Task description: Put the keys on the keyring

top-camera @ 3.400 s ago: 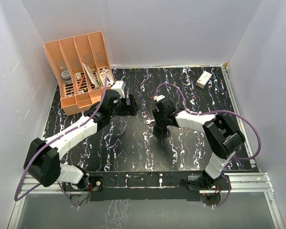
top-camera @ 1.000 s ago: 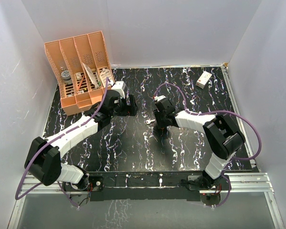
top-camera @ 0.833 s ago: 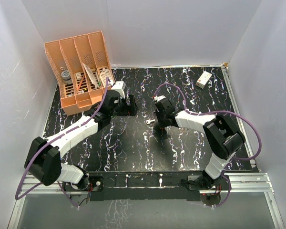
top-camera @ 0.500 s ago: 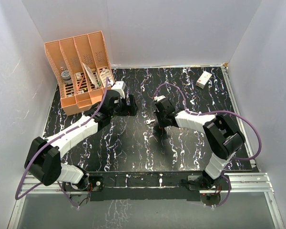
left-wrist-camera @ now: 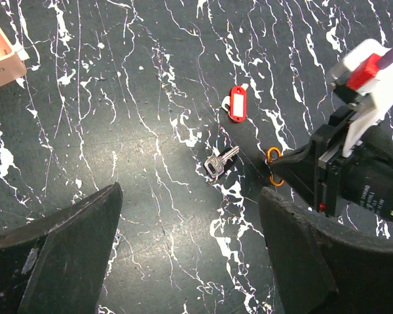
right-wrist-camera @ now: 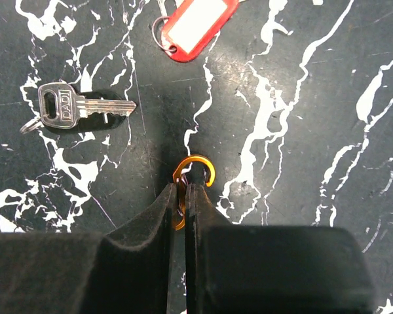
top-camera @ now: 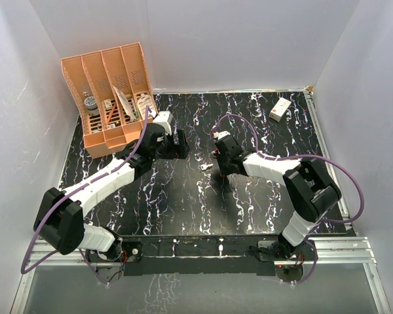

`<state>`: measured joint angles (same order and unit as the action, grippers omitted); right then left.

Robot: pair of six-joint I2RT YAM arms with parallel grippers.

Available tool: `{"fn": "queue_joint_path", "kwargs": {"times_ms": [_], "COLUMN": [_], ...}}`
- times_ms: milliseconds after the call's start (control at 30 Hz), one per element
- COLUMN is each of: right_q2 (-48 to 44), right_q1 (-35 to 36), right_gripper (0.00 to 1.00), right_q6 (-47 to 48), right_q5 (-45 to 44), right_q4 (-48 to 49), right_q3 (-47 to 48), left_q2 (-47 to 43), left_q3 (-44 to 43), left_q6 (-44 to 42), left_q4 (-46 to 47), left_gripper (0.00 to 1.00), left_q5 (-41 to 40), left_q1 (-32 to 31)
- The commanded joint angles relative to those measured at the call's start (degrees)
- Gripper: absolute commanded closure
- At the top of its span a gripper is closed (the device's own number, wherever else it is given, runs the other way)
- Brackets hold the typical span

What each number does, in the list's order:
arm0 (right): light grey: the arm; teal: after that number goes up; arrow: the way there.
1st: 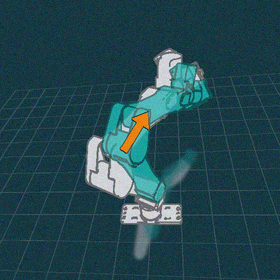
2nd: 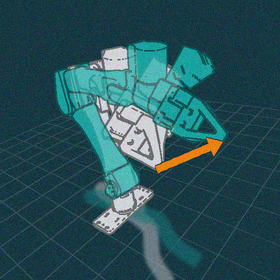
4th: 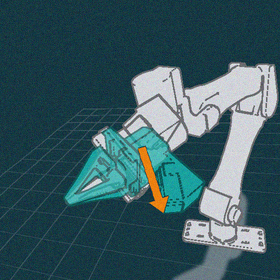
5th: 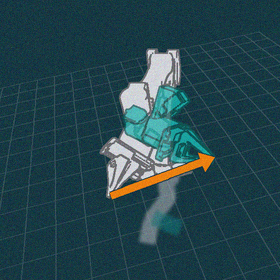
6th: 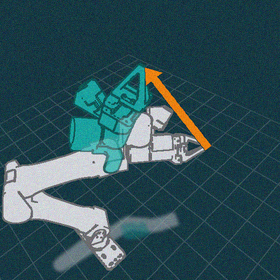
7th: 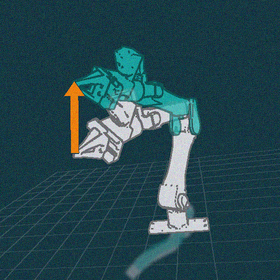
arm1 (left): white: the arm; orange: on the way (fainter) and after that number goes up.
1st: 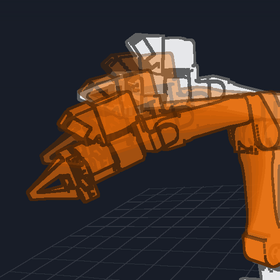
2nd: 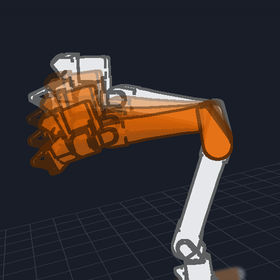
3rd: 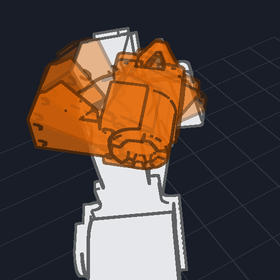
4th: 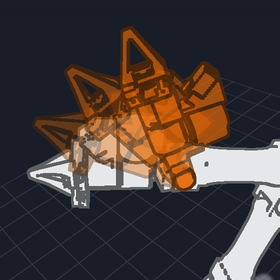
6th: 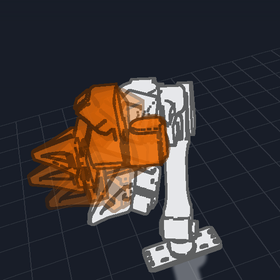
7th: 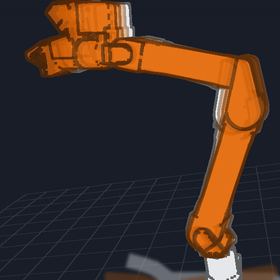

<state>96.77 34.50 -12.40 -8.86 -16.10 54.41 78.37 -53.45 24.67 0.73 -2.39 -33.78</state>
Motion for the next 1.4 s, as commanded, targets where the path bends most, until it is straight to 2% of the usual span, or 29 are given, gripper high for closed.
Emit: {"fn": "queue_joint_path", "kwargs": {"times_ms": [0, 700, 1367], "right_q2": [-5.3, -22.4, -27.8], "right_q1": [0.3, 0.3, 0.5], "right_gripper": [1.0, 1.0, 1.0], "right_q6": [-1.4, -7.7, -10.7], "right_q5": [-3.1, -17.7, -21.1], "right_q4": [3.6, 26.8, 29.6], "right_q3": [-0.3, -13.3, -15.6], "left_q2": [-0.5, 1.8, 3.4], "left_q3": [0.2, 1.0, 1.6], "left_q6": [-0.5, 0.5, 2.7], "left_q4": [-0.6, 2.2, 4.5], "left_gripper": [0.17, 0.18, 0.22], "left_q5": [-0.2, 1.7, 2.4], "left_q1": [-0.2, -0.3, -0.3]}}
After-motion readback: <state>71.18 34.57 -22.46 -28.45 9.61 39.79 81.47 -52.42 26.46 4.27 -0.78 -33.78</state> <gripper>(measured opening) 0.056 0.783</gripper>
